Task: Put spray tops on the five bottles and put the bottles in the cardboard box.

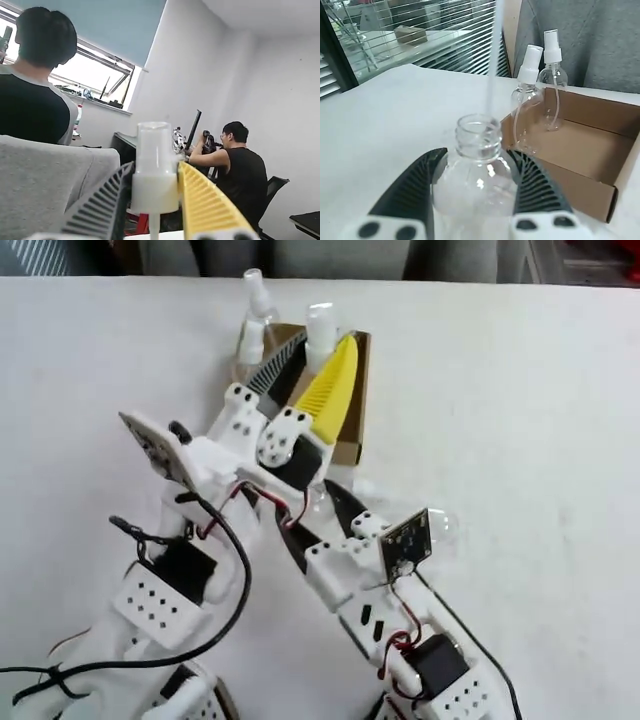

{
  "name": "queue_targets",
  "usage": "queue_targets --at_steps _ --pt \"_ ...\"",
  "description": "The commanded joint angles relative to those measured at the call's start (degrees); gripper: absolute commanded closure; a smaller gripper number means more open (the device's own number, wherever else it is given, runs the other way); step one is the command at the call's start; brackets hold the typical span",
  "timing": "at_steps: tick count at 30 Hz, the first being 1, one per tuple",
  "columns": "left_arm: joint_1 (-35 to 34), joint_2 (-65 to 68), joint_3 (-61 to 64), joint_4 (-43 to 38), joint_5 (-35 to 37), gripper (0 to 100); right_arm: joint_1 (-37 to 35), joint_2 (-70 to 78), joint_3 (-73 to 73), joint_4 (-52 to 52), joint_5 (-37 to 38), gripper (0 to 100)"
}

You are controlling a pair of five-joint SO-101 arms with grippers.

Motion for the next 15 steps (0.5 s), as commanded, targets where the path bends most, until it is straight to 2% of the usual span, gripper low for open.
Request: queue_targets --at_steps 1,7,15 --pt "-0.5 0.2 -3.4 -1.0 0.4 98 0.0 -0.5 -0.6 -0.7 0.4 97.9" --pt "-0.5 0.1 -2.3 3.0 0.4 98 0.2 -0.5 -0.6 -0.7 0.4 97.9" --pt "-1.2 0.0 4.0 3.2 0.3 98 0.2 -0.5 -0.6 -0.7 0.4 97.9"
